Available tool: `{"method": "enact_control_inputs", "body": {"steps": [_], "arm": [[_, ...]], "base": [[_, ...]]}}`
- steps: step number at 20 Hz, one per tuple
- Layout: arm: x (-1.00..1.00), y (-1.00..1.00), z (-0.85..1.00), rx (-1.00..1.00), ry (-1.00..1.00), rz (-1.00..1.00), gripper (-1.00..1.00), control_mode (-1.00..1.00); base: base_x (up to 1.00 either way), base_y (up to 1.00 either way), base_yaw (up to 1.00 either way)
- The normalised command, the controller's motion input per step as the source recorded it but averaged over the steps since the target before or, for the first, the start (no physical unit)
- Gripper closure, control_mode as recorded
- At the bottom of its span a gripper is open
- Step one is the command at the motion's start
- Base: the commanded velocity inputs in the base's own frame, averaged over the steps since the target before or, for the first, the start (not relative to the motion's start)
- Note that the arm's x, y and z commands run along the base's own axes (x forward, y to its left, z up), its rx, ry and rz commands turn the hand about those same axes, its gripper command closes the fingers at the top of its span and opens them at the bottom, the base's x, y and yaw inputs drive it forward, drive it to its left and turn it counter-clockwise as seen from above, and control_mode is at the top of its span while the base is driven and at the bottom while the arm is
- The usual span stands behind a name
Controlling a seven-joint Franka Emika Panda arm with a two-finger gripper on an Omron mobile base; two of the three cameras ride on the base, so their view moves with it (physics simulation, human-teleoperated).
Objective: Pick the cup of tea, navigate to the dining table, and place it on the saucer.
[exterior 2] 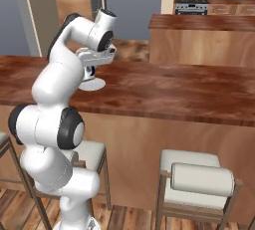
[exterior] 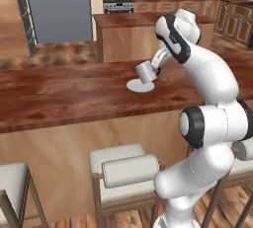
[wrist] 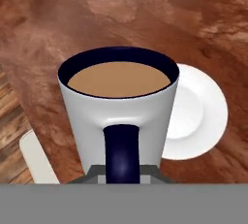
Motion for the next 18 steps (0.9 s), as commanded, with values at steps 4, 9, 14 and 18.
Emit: {"method": "enact_control_inputs", "body": {"steps": [4, 9, 14, 18], "arm": [[0.51, 0.00, -0.19, 0.15, -0.18, 0.13, 1.00, -1.00], [0.52, 0.00, 0.00, 0.19, -0.11, 0.09, 1.00, -1.00], [0.34, 0.00, -0.04, 0.14, -0.03, 0.09, 1.00, -1.00], [0.08, 0.00, 0.00, 0.03, 0.01, 0.07, 1.00, -1.00]], "base": [[0.00, 0.00, 0.00], [0.00, 0.00, 0.00], [0.00, 0.00, 0.00], [0.00, 0.00, 0.00]]}}
